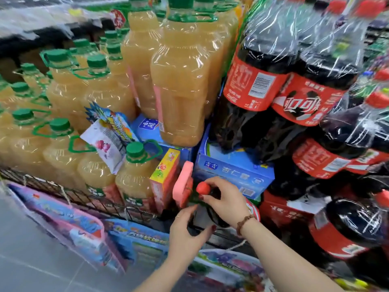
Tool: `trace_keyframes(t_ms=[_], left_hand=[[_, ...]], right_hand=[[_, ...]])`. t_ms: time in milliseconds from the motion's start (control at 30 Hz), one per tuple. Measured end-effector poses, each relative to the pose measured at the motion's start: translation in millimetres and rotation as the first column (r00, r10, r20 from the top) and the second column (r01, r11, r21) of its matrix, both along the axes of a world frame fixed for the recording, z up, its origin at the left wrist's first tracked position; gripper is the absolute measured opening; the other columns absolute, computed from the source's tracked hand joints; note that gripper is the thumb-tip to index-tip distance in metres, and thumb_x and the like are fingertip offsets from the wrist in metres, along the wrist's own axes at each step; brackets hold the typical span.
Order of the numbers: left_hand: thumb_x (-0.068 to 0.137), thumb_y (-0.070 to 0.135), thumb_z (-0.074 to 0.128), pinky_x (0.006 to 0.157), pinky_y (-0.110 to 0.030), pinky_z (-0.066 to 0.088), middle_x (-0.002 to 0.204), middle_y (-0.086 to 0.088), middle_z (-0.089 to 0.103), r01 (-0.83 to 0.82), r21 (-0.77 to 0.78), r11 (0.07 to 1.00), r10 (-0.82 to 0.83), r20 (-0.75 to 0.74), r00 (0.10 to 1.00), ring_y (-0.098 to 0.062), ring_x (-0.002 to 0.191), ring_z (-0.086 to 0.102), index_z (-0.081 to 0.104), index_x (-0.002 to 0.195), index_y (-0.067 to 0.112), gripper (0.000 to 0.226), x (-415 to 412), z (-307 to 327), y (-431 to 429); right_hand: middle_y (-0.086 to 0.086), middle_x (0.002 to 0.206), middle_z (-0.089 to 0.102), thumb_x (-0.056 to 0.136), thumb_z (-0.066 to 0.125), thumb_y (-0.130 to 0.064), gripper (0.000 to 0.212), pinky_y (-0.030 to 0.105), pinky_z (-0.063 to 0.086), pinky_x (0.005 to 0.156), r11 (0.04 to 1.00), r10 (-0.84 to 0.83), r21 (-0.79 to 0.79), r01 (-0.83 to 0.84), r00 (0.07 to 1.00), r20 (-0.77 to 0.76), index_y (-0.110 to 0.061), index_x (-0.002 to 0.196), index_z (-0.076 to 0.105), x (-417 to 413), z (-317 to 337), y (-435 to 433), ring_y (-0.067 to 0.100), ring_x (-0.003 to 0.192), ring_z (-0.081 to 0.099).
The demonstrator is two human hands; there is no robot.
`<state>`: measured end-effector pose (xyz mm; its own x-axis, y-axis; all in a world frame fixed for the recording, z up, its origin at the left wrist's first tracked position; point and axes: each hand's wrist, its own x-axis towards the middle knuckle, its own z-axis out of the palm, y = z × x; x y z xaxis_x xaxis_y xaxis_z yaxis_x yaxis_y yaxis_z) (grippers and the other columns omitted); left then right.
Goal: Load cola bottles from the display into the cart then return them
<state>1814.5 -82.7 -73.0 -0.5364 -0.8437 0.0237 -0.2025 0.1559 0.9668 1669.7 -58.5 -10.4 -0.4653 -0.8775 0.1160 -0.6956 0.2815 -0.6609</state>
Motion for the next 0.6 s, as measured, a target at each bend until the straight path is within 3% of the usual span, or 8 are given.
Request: trace_keyframes(t_ms=[67, 200, 367, 433, 533, 600], left_hand=[[0.060, 0.051, 0.073, 0.084, 0.000, 0.036, 0.116, 0.022, 0.056, 0.026, -0.011, 1.000, -0.026, -0.016, 1.000, 0.020, 0.107, 0.050, 0.056, 0.115, 0.033, 0.060, -9.5, 0.5, 4.3], [0.064, 0.034, 0.087, 0.088, 0.002, 0.032, 0.119, 0.024, 0.051, 0.124, -0.024, 0.992, -0.125, -0.017, 0.992, 0.021, 0.109, 0.046, 0.052, 0.121, 0.030, 0.067, -34.2, 1.8, 11.2], [0.052, 0.059, 0.073, 0.098, -0.004, 0.030, 0.124, 0.012, 0.050, 0.254, -0.005, 0.967, -0.254, 0.004, 0.967, -0.002, 0.119, 0.047, 0.046, 0.126, 0.033, 0.083, -79.8, 16.3, 26.7], [0.051, 0.056, 0.074, 0.095, 0.000, 0.029, 0.127, 0.011, 0.049, 0.336, 0.001, 0.942, -0.336, 0.007, 0.942, 0.002, 0.119, 0.047, 0.042, 0.127, 0.037, 0.085, -97.1, 22.6, 36.7], [0.048, 0.047, 0.083, 0.088, 0.002, 0.031, 0.124, 0.021, 0.049, 0.409, 0.023, 0.912, -0.408, -0.028, 0.913, 0.020, 0.113, 0.045, 0.042, 0.127, 0.036, 0.090, -120.1, 28.0, 53.0], [0.044, 0.050, 0.083, 0.094, -0.008, 0.037, 0.126, 0.015, 0.053, 0.413, 0.035, 0.910, -0.413, -0.014, 0.911, 0.010, 0.117, 0.049, 0.041, 0.130, 0.033, 0.097, -133.7, 26.8, 63.5]], right_hand=[[-0.009, 0.102, 0.069, 0.075, 0.076, -0.025, 0.031, 0.032, 0.049, 0.087, 0.998, -0.025, -0.055, 0.027, 0.999, 0.033, -0.026, 0.104, 0.066, -7.5, 6.7, 11.4, 0.013, 0.098, 0.062], [-0.013, 0.100, 0.066, 0.077, 0.076, -0.015, 0.030, 0.024, 0.046, 0.090, 0.984, -0.061, -0.159, 0.075, 0.994, 0.093, -0.021, 0.104, 0.065, -27.8, 20.3, 39.0, 0.009, 0.097, 0.062], [-0.018, 0.099, 0.062, 0.077, 0.067, -0.017, 0.027, 0.006, 0.040, 0.086, 0.949, -0.087, -0.291, 0.119, 0.989, 0.121, -0.026, 0.100, 0.057, -57.8, 42.6, 82.1, -0.010, 0.092, 0.058], [-0.013, 0.099, 0.065, 0.077, 0.065, -0.017, 0.026, 0.010, 0.043, 0.087, 0.947, -0.093, -0.291, 0.139, 0.982, 0.164, -0.027, 0.100, 0.057, -72.5, 51.4, 100.0, -0.007, 0.091, 0.060], [-0.009, 0.098, 0.067, 0.080, 0.065, -0.016, 0.028, 0.019, 0.047, 0.088, 0.960, -0.109, -0.238, 0.149, 0.978, 0.175, -0.033, 0.100, 0.056, -95.5, 59.9, 126.5, 0.003, 0.092, 0.064], [-0.008, 0.099, 0.066, 0.083, 0.066, -0.008, 0.033, 0.024, 0.048, 0.088, 0.967, -0.121, -0.205, 0.153, 0.980, 0.161, -0.033, 0.101, 0.055, -109.4, 63.5, 142.8, 0.005, 0.092, 0.064]])
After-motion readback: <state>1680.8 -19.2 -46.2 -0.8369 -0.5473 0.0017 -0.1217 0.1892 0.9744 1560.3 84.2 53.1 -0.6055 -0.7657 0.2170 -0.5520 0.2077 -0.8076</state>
